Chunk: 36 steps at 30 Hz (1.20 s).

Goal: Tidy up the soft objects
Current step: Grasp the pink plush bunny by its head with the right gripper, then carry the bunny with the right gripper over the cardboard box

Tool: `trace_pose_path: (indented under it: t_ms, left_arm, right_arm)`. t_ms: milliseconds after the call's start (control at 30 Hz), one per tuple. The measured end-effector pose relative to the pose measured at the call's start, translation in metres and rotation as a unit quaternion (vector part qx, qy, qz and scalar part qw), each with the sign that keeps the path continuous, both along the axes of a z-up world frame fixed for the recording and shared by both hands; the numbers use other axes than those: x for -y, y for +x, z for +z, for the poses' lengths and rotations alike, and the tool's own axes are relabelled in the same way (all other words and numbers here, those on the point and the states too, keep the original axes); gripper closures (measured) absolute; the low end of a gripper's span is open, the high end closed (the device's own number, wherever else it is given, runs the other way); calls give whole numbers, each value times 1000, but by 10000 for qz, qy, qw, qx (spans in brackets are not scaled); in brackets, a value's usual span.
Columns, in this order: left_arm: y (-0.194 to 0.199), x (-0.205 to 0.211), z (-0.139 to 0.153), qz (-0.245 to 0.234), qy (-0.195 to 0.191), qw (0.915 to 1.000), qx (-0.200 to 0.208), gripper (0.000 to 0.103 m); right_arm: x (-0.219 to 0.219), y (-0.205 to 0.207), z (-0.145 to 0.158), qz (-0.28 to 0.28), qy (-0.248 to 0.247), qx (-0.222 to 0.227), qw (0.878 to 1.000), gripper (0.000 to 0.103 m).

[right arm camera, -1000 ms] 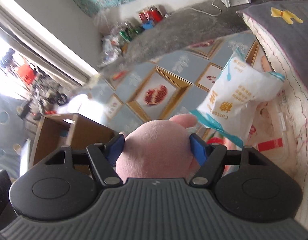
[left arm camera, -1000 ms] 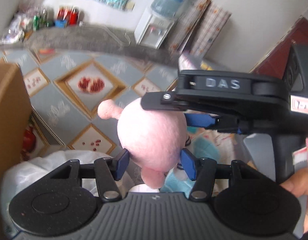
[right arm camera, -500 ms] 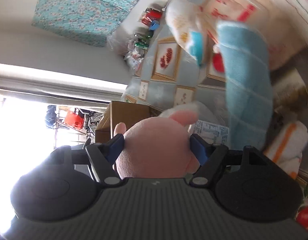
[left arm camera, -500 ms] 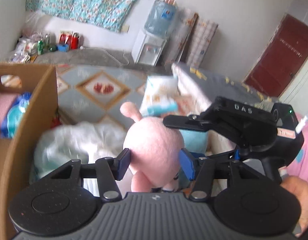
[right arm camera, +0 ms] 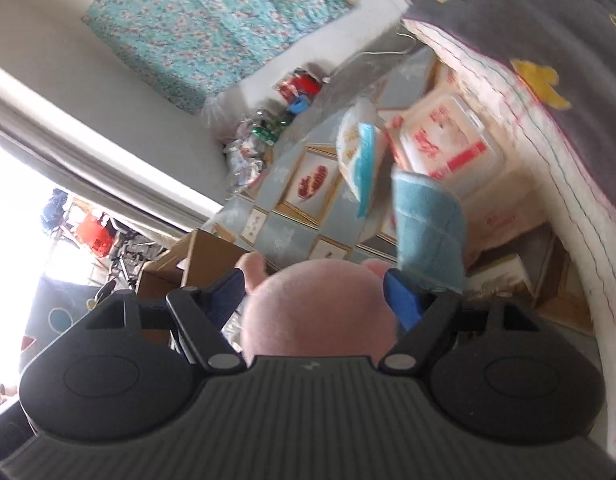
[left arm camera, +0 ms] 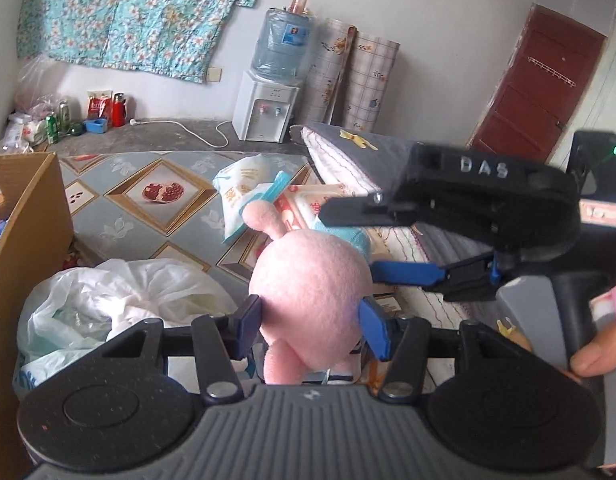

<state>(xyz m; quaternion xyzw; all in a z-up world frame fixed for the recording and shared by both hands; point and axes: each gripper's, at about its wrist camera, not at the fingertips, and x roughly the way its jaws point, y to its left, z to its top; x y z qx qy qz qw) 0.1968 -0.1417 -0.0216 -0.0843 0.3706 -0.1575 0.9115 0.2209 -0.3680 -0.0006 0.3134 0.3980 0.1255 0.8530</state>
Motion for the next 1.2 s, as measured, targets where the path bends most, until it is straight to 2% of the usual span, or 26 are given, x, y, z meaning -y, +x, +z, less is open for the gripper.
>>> trace_pose_path:
  t_ms: [167, 300, 400, 467, 500, 533, 567, 700, 800, 900, 1000, 1200]
  left_arm:
    - [2, 1, -3, -48, -65, 10000, 34, 49]
    - [4, 1, -6, -61, -88, 9999, 57, 49]
    - [6, 2, -6, -81, -92, 9999, 65, 49]
    - [7, 2, -6, -90, -77, 9999, 73, 49]
    - [8, 2, -7, -103, -85, 9999, 72, 49]
    - [9, 1, -8, -107, -97, 9999, 58, 49]
    - [9, 1, -8, -120, -110, 9999, 46, 49]
    - [9, 0, -12, -183, -145, 9997, 16, 46]
    - [14, 2, -18, -219, -134, 9996, -122, 39]
    - [17, 6, -22, -244, -121, 9995, -183, 39]
    - [17, 10, -20, -223, -86, 9995, -191, 44]
    - [-9, 3, 9, -197, -224, 9994, 171, 45]
  right_arm:
    - [-27, 25, 31, 598, -792, 380, 9943, 27]
    - [-63, 48, 40, 1385, -1504, 375, 9782, 31]
    - [-86, 61, 35, 1716, -2096, 186, 9624, 45]
    - [-94, 68, 30, 1806, -2372, 70, 9545, 57]
    - [-97, 70, 28, 1816, -2484, 38, 9515, 59]
    - [-98, 72, 26, 1825, -2565, -5, 9491, 68]
    - [-99, 73, 24, 1854, -2590, -44, 9479, 85]
    - [-92, 66, 25, 1759, -2544, 130, 9509, 88]
    - [-83, 57, 30, 1627, -2381, 267, 9572, 89]
    - [-73, 45, 38, 1479, -2186, 382, 9638, 91]
    - [-66, 32, 48, 1333, -2034, 473, 9688, 92]
    - [-77, -2, 87, 1371, -1926, 888, 9676, 92]
